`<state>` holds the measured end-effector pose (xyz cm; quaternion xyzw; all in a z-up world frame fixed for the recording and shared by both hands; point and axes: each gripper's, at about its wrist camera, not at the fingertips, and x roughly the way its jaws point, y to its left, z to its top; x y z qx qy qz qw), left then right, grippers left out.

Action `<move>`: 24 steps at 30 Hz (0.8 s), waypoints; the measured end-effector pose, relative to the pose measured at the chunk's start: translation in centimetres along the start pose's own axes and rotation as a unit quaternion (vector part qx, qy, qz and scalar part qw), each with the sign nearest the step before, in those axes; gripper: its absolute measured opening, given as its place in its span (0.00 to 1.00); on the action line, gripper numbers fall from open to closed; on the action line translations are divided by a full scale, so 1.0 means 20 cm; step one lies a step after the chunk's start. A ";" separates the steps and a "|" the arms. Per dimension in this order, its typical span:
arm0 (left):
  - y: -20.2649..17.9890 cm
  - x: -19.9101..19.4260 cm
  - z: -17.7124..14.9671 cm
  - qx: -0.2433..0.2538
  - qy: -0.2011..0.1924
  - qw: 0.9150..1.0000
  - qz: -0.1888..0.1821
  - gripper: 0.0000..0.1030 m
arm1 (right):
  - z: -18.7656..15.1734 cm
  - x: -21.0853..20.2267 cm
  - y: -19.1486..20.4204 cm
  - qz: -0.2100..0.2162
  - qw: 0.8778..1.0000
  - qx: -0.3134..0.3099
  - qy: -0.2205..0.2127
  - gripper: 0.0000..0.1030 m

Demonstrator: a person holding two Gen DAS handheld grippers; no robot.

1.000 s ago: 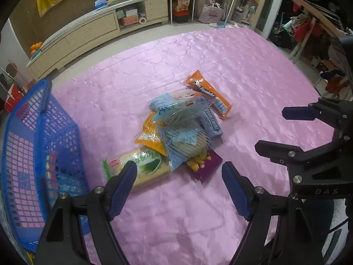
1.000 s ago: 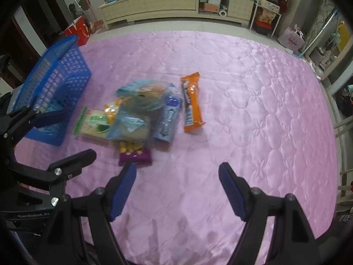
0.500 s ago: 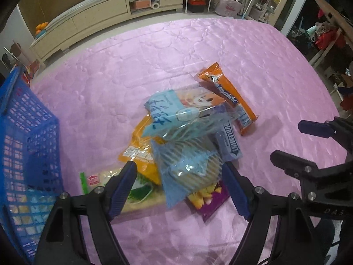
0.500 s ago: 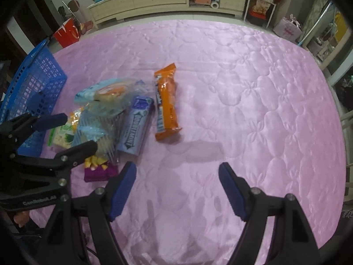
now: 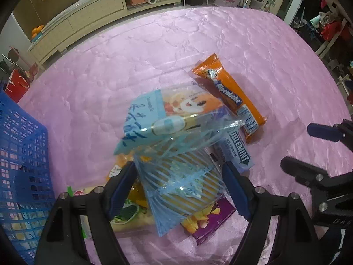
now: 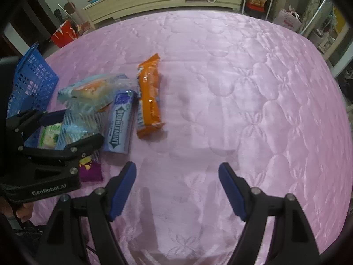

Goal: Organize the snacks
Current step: 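Lower the left gripper onto the light blue striped bag and close on it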

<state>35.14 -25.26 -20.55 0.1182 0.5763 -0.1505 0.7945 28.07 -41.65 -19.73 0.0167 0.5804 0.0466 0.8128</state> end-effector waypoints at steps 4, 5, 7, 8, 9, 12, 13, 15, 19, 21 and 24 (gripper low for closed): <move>-0.04 0.02 0.01 0.019 0.006 1.000 0.014 0.75 | -0.01 -0.02 -0.01 -0.002 1.000 -0.001 -0.002 0.78; -0.05 0.02 0.01 0.020 0.007 1.000 0.018 0.75 | -0.01 -0.03 -0.01 -0.002 1.000 -0.001 -0.003 0.78; -0.06 0.02 0.01 0.023 0.008 1.000 0.014 0.68 | -0.01 -0.04 0.00 -0.003 1.000 -0.002 -0.002 0.78; -0.07 0.03 0.02 0.025 0.008 1.000 0.008 0.59 | -0.01 -0.04 0.00 -0.004 1.000 -0.002 -0.002 0.78; -0.08 0.02 0.01 0.025 0.008 1.000 -0.005 0.58 | -0.01 -0.05 0.00 -0.005 1.000 -0.002 -0.002 0.78; -0.08 -0.01 -0.01 0.022 0.014 0.999 -0.031 0.51 | 0.00 -0.06 0.03 -0.004 1.000 0.002 -0.002 0.78; -0.08 -0.02 -0.02 0.020 0.015 0.999 -0.039 0.51 | 0.01 -0.06 0.04 -0.004 1.000 0.003 -0.001 0.78; -0.06 -0.06 -0.05 0.019 0.012 0.999 -0.045 0.50 | 0.02 -0.07 0.06 -0.002 1.000 0.002 -0.002 0.78; 0.00 -0.13 -0.10 0.002 0.007 0.998 -0.063 0.50 | 0.04 -0.09 0.13 0.009 1.000 -0.006 -0.004 0.78; 0.03 -0.17 -0.11 -0.001 0.003 0.998 -0.066 0.50 | 0.06 -0.10 0.17 0.015 1.000 -0.011 -0.005 0.78; 0.08 -0.22 -0.14 -0.001 0.002 0.998 -0.068 0.50 | 0.09 -0.10 0.24 0.024 1.000 -0.015 -0.005 0.78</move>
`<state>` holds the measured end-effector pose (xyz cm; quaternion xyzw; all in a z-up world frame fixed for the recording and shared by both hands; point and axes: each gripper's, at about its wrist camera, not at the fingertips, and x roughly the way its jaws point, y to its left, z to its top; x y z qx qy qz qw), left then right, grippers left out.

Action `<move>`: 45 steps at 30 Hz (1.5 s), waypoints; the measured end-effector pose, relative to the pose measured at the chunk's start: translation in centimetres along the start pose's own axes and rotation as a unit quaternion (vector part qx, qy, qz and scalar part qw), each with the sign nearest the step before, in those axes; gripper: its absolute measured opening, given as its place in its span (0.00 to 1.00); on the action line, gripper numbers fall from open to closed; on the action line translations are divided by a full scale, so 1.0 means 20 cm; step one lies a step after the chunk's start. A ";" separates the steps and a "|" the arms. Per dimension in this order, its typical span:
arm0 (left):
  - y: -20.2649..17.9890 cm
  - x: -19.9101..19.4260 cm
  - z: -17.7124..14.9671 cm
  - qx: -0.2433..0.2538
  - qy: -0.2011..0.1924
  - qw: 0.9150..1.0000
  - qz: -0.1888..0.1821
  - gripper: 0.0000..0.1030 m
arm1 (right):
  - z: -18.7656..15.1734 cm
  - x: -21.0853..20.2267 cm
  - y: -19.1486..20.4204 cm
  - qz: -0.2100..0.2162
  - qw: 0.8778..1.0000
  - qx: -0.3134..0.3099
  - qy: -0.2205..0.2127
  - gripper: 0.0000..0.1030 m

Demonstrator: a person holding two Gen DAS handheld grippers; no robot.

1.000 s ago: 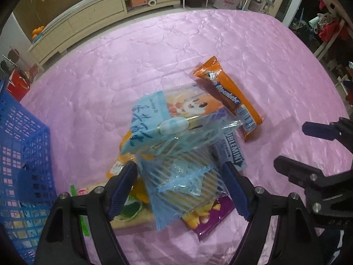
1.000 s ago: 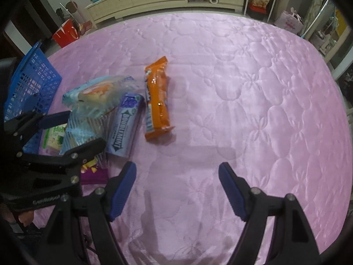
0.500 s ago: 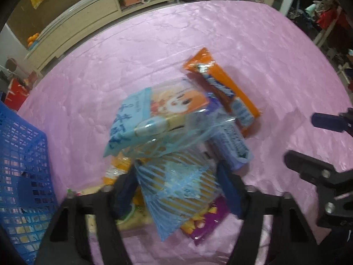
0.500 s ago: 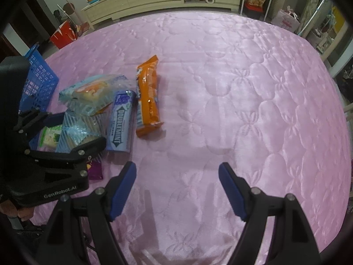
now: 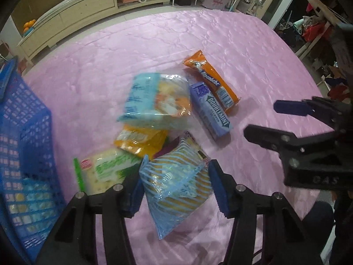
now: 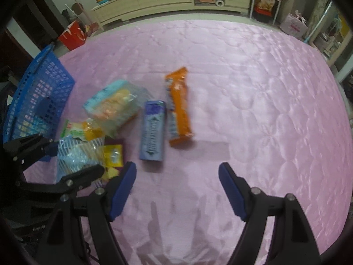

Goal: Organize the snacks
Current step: 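Lower the left gripper onto the light blue striped bag and close on it, then grasp the light blue 'Dan Huang Su' bag with the right gripper while left holds striped bag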

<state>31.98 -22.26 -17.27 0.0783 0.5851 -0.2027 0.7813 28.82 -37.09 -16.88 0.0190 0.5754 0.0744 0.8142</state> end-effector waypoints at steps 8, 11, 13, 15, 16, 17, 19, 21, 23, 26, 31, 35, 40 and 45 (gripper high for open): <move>0.10 -0.15 -0.08 0.007 -0.035 0.999 0.030 0.50 | 0.09 0.00 0.17 0.022 1.000 -0.019 -0.002 0.78; 0.16 -0.19 -0.06 0.005 -0.046 0.998 0.040 0.50 | 0.14 0.01 0.24 0.038 0.997 -0.061 -0.005 0.78; 0.20 -0.21 -0.04 -0.003 -0.052 0.998 0.043 0.50 | 0.18 0.03 0.27 0.036 0.996 -0.087 -0.011 0.78; 0.21 -0.22 -0.02 -0.005 -0.056 0.997 0.046 0.50 | 0.22 0.04 0.30 0.039 0.993 -0.110 -0.014 0.79; 0.22 -0.21 -0.02 -0.006 -0.059 0.997 0.047 0.50 | 0.24 0.06 0.31 0.045 0.991 -0.123 -0.013 0.80; 0.22 -0.21 -0.01 -0.007 -0.060 0.997 0.047 0.50 | 0.27 0.09 0.33 0.054 0.988 -0.143 -0.003 0.84; 0.24 -0.18 0.01 -0.010 -0.059 0.997 0.047 0.50 | 0.29 0.12 0.34 0.057 0.983 -0.175 0.002 0.86; 0.24 -0.16 0.02 -0.006 -0.056 0.997 0.048 0.50 | 0.30 0.15 0.38 0.048 0.975 -0.216 -0.002 0.87; 0.24 -0.13 0.02 0.000 -0.052 0.997 0.051 0.50 | 0.31 0.19 0.40 0.050 0.968 -0.247 0.002 0.87; 0.27 -0.12 0.00 -0.005 -0.048 0.998 0.046 0.50 | 0.33 0.27 0.42 0.064 0.958 -0.277 0.025 0.87; 0.29 -0.05 -0.01 -0.011 -0.037 0.998 0.046 0.50 | 0.35 0.36 0.46 0.056 0.943 -0.328 0.029 0.87; 0.29 -0.01 0.00 -0.011 -0.038 0.998 0.045 0.50 | 0.44 0.41 0.45 0.086 0.937 -0.333 0.058 0.87; 0.30 0.01 0.02 -0.017 -0.041 0.998 0.042 0.50 | 0.52 0.49 0.47 0.093 0.924 -0.361 0.089 0.87; 0.29 0.02 0.05 -0.020 -0.049 0.998 0.039 0.50 | 0.49 0.55 0.49 0.099 0.925 -0.358 0.085 0.79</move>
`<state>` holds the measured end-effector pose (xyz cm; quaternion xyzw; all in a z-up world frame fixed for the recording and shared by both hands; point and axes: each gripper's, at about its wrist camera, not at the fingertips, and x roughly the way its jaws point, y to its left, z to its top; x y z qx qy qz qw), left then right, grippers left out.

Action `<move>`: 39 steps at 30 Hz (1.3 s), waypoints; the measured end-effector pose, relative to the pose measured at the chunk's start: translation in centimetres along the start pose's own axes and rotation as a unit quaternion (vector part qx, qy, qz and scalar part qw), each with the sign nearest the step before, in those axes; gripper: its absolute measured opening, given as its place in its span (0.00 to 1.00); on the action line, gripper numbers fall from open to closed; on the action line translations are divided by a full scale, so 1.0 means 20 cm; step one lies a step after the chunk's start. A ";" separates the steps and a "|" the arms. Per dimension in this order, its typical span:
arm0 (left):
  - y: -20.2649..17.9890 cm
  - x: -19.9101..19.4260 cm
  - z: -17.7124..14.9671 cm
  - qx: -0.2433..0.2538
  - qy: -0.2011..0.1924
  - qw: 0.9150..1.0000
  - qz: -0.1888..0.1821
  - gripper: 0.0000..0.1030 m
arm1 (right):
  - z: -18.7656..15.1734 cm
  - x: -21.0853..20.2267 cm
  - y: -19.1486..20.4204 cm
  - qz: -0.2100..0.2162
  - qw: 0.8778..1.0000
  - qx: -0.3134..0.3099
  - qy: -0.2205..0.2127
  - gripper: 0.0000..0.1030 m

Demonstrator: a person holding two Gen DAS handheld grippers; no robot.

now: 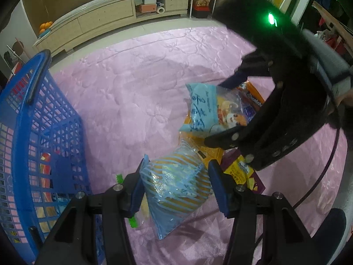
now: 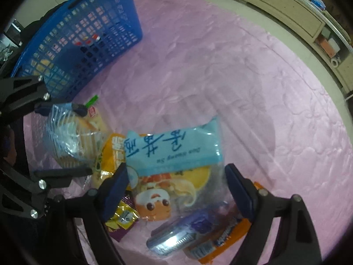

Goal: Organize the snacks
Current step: 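Grasp the light blue 'Dan Huang Su' bag with the right gripper while left holds striped bag, then carry the striped bag with the left gripper over the basket while right carries its bag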

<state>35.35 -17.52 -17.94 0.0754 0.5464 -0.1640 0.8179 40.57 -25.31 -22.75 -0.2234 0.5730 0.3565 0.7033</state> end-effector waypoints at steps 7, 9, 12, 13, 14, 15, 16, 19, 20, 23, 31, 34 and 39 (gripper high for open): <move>-0.01 -0.07 0.01 0.005 -0.014 1.000 -0.005 0.50 | -0.12 -0.08 0.03 -0.021 0.998 0.055 -0.032 0.69; -0.01 -0.11 0.00 0.007 -0.020 1.000 -0.004 0.50 | -0.16 -0.12 0.05 -0.030 0.996 0.070 -0.042 0.69; -0.03 -0.18 -0.02 0.006 -0.031 1.000 -0.002 0.50 | -0.22 -0.22 0.10 -0.040 0.991 0.104 -0.066 0.69; -0.03 -0.20 -0.02 0.006 -0.035 0.999 -0.003 0.50 | -0.25 -0.26 0.11 -0.048 0.989 0.121 -0.075 0.69; -0.03 -0.23 -0.03 0.008 -0.040 0.999 -0.003 0.50 | -0.27 -0.29 0.13 -0.053 0.986 0.134 -0.084 0.69; -0.03 -0.27 -0.04 0.010 -0.047 0.999 -0.001 0.50 | -0.29 -0.32 0.16 -0.057 0.983 0.148 -0.092 0.69; -0.04 -0.31 -0.06 0.012 -0.053 0.999 0.002 0.50 | -0.32 -0.36 0.18 -0.059 0.981 0.156 -0.098 0.69; -0.04 -0.39 -0.09 0.013 -0.065 0.998 0.003 0.50 | -0.39 -0.48 0.26 -0.068 0.974 0.183 -0.118 0.69; -0.04 -0.42 -0.11 0.012 -0.068 0.998 0.003 0.50 | -0.40 -0.51 0.29 -0.072 0.972 0.188 -0.126 0.69; -0.02 -0.52 -0.15 0.011 -0.083 0.996 0.004 0.50 | -0.45 -0.66 0.35 -0.074 0.965 0.208 -0.141 0.69; 0.05 -0.80 -0.28 0.015 -0.122 0.992 0.005 0.50 | -0.47 -0.88 0.65 -0.066 0.957 0.212 -0.189 0.69; 0.10 -0.89 -0.33 0.020 -0.133 0.991 0.009 0.50 | -0.46 -0.95 0.77 -0.066 0.952 0.213 -0.211 0.69; 0.18 -0.98 -0.41 0.030 -0.130 0.991 0.011 0.50 | -0.40 -0.99 0.89 -0.055 0.947 0.225 -0.222 0.69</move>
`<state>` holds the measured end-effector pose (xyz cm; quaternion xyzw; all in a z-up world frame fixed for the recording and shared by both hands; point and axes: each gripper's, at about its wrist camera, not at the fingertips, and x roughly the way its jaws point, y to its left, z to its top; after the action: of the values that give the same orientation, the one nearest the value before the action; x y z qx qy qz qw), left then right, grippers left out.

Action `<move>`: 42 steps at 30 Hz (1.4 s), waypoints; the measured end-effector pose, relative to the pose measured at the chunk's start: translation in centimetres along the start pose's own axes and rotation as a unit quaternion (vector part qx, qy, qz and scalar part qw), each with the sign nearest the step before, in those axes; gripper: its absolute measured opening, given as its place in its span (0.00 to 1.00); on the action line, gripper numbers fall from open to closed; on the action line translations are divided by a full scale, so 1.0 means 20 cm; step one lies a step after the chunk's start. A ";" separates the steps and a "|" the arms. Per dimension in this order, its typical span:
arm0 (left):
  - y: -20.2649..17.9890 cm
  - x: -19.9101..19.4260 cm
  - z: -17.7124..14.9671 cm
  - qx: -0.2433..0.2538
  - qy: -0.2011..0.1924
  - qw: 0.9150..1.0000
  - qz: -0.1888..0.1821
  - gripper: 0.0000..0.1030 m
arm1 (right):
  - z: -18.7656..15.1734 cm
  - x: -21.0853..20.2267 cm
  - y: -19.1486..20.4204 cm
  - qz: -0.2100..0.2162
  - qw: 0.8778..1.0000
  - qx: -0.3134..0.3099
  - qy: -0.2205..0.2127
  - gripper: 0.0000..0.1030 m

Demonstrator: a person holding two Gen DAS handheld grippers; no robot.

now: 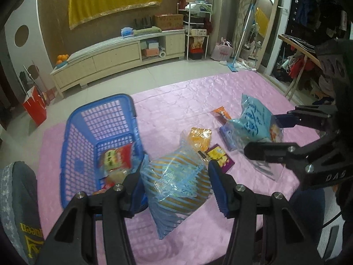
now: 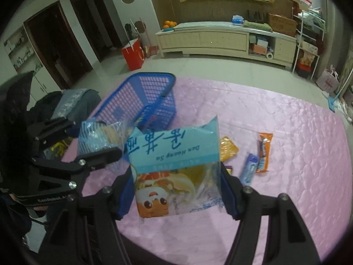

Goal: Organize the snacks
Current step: 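Carry the striped bag with the left gripper over the basket while right carries its bag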

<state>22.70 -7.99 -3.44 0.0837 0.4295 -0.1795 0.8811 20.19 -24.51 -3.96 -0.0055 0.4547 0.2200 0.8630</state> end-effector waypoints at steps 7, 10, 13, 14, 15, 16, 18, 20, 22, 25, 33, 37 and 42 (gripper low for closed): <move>0.18 -0.10 -0.07 -0.009 -0.010 1.000 0.004 0.50 | 0.02 0.04 0.24 0.001 0.999 -0.032 0.008 0.69; 0.24 -0.11 -0.09 -0.005 -0.003 1.000 0.014 0.50 | 0.05 0.07 0.32 0.002 0.999 -0.043 0.007 0.69; 0.33 -0.12 -0.10 -0.009 -0.003 1.000 0.015 0.50 | 0.09 0.11 0.39 0.003 0.999 -0.048 0.013 0.69; 0.35 -0.13 -0.11 -0.010 -0.004 1.000 0.017 0.50 | 0.11 0.12 0.41 0.005 0.999 -0.052 0.012 0.69; 0.37 -0.13 -0.11 -0.011 -0.004 1.000 0.018 0.50 | 0.12 0.13 0.43 0.005 0.998 -0.054 0.011 0.69; 0.39 -0.13 -0.11 -0.011 -0.005 1.000 0.019 0.50 | 0.14 0.15 0.46 0.005 0.998 -0.057 0.011 0.69; 0.44 -0.13 -0.11 -0.013 -0.005 1.000 0.021 0.50 | 0.18 0.18 0.49 0.005 0.998 -0.058 0.011 0.69; 0.49 -0.13 -0.10 -0.014 -0.004 1.000 0.024 0.50 | 0.21 0.21 0.52 0.004 0.998 -0.061 0.012 0.69; 0.53 -0.12 -0.10 -0.015 -0.005 1.000 0.025 0.50 | 0.23 0.24 0.54 0.000 0.998 -0.066 0.011 0.69; 0.62 -0.10 -0.08 -0.020 -0.008 0.999 0.024 0.50 | 0.28 0.31 0.55 0.001 0.998 -0.064 0.014 0.69; 0.76 0.02 -0.04 -0.045 -0.002 0.999 0.015 0.50 | 0.37 0.48 0.53 0.002 0.998 -0.049 0.026 0.69; 0.82 0.10 -0.03 -0.054 0.007 0.998 0.009 0.50 | 0.41 0.55 0.50 -0.002 0.998 -0.048 0.031 0.69; 0.88 0.18 0.00 -0.061 0.004 0.998 0.001 0.50 | 0.46 0.63 0.44 0.000 0.999 -0.035 0.033 0.69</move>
<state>31.61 7.25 -6.38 0.0307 0.4434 -0.1516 0.8829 30.26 -9.92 -6.81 -0.0429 0.4750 0.2352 0.8469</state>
